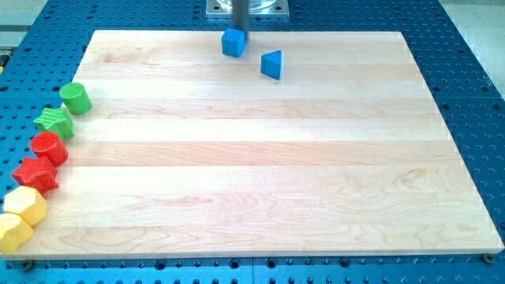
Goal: Push the blue cube horizontal to the blue triangle
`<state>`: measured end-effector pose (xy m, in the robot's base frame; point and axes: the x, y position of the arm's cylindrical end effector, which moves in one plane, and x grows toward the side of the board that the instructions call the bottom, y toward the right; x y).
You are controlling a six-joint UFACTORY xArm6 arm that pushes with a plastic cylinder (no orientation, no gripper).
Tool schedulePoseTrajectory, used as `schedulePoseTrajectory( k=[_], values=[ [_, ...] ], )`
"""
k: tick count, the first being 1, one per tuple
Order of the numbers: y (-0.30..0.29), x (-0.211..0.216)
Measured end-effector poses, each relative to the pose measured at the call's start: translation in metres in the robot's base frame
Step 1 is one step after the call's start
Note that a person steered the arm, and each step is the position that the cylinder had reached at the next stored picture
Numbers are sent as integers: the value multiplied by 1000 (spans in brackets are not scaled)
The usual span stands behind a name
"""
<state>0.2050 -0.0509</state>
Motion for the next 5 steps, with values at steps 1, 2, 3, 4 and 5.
schedulePoseTrajectory(
  k=[1, 2, 3, 4, 5],
  values=[
    [-29, 10],
    [28, 8],
    [79, 8],
    [102, 13],
    [46, 20]
  ],
)
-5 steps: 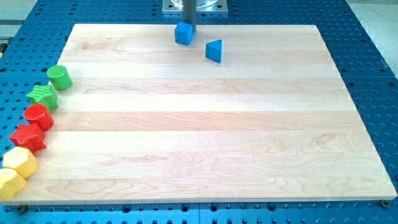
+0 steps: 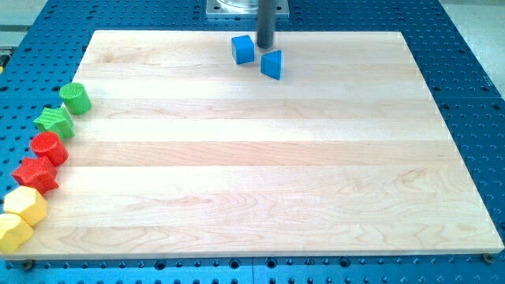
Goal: Push the blue cube horizontal to the blue triangle
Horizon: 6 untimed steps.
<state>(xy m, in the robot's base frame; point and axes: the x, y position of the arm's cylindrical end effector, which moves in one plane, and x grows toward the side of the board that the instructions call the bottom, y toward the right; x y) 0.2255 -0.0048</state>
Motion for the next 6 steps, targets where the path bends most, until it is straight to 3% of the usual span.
schedulePoseTrajectory(
  k=[1, 2, 3, 5, 6],
  values=[
    [-64, 9],
    [-3, -6],
    [9, 25],
    [-134, 51],
    [-156, 64]
  ],
)
